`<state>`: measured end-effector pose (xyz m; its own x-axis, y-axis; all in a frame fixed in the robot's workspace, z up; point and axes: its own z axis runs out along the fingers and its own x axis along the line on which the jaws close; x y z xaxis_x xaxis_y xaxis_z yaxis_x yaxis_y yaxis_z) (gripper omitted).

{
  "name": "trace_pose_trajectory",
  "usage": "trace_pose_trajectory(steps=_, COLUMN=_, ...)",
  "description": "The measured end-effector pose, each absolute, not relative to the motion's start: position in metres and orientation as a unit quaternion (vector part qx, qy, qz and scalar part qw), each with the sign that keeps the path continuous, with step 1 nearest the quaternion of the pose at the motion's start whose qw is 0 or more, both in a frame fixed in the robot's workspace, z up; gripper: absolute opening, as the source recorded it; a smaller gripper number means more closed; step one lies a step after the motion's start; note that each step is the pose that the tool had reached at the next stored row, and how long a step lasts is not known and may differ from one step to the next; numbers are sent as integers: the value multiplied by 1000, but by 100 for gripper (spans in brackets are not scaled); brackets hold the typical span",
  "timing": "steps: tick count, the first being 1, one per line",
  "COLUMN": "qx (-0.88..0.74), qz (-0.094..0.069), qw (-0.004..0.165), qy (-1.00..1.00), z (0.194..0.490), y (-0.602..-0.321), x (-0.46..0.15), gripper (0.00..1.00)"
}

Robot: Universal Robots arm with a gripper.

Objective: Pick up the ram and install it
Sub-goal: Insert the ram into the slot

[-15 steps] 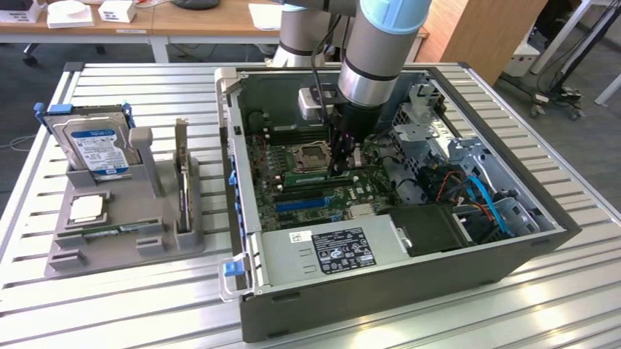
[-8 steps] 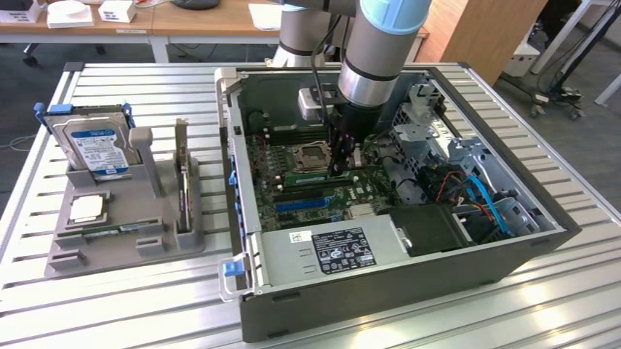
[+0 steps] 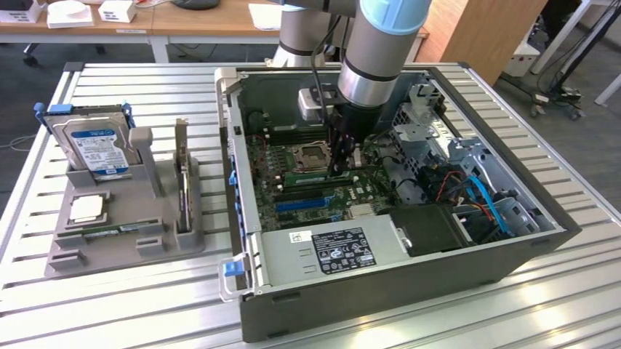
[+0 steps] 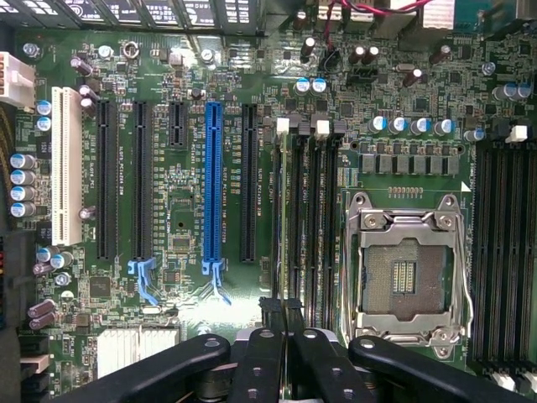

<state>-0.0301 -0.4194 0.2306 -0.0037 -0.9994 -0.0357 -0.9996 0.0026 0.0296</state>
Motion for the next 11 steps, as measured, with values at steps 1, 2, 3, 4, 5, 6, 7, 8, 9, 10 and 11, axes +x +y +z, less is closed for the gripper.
trace_pose_trajectory(steps=1, qx=-706, qz=23, qw=2, qy=708, z=230, y=-419, x=-30, gripper=11)
trace_pose_trajectory(steps=2, qx=-706, qz=23, qw=2, qy=708, z=230, y=-419, x=-30, gripper=11)
trace_pose_trajectory(steps=3, qx=-706, qz=23, qw=2, qy=708, z=230, y=-419, x=-30, gripper=11)
trace_pose_trajectory(steps=4, qx=-706, qz=23, qw=2, qy=708, z=230, y=-419, x=-30, gripper=11)
trace_pose_trajectory(steps=5, qx=-706, qz=23, qw=2, qy=708, z=230, y=-419, x=-30, gripper=11)
trace_pose_trajectory(steps=6, qx=-706, qz=23, qw=2, qy=708, z=230, y=-419, x=-30, gripper=11)
trace_pose_trajectory(steps=7, qx=-706, qz=23, qw=2, qy=708, z=230, y=-419, x=-30, gripper=11)
trace_pose_trajectory(steps=8, qx=-706, qz=23, qw=2, qy=708, z=231, y=-419, x=-30, gripper=11)
trace_pose_trajectory(steps=9, qx=-706, qz=23, qw=2, qy=708, z=231, y=-419, x=-30, gripper=11)
trace_pose_trajectory(steps=10, qx=-706, qz=23, qw=2, qy=708, z=231, y=-419, x=-30, gripper=11)
trace_pose_trajectory(steps=11, qx=-706, qz=23, qw=2, qy=708, z=230, y=-419, x=-30, gripper=11)
